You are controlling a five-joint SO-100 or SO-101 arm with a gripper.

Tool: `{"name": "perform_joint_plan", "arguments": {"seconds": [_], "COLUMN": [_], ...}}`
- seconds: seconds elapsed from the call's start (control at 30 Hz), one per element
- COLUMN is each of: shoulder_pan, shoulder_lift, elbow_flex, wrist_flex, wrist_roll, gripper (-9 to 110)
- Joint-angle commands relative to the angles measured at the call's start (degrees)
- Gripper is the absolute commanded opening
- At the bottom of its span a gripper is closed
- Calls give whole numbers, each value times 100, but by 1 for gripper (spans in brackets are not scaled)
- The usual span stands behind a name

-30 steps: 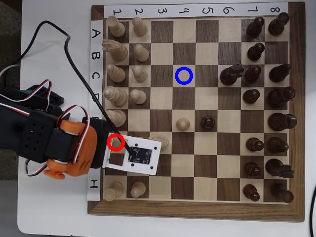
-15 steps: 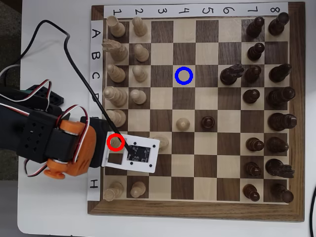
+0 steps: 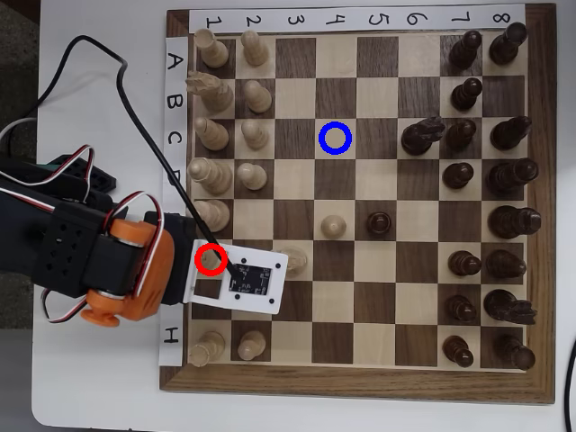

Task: Move the piece to destination

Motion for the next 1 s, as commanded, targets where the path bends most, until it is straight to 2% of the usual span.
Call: {"name": "perform_joint_plan", "arguments": {"seconds": [0.0,0.97], "shoulder_pan": [0,-18], "shoulder_lift": [18,26], "elbow_flex": [-220,-211], "wrist_flex": [44,-97], "wrist_roll": [44,62], "gripper": [10,7]}}
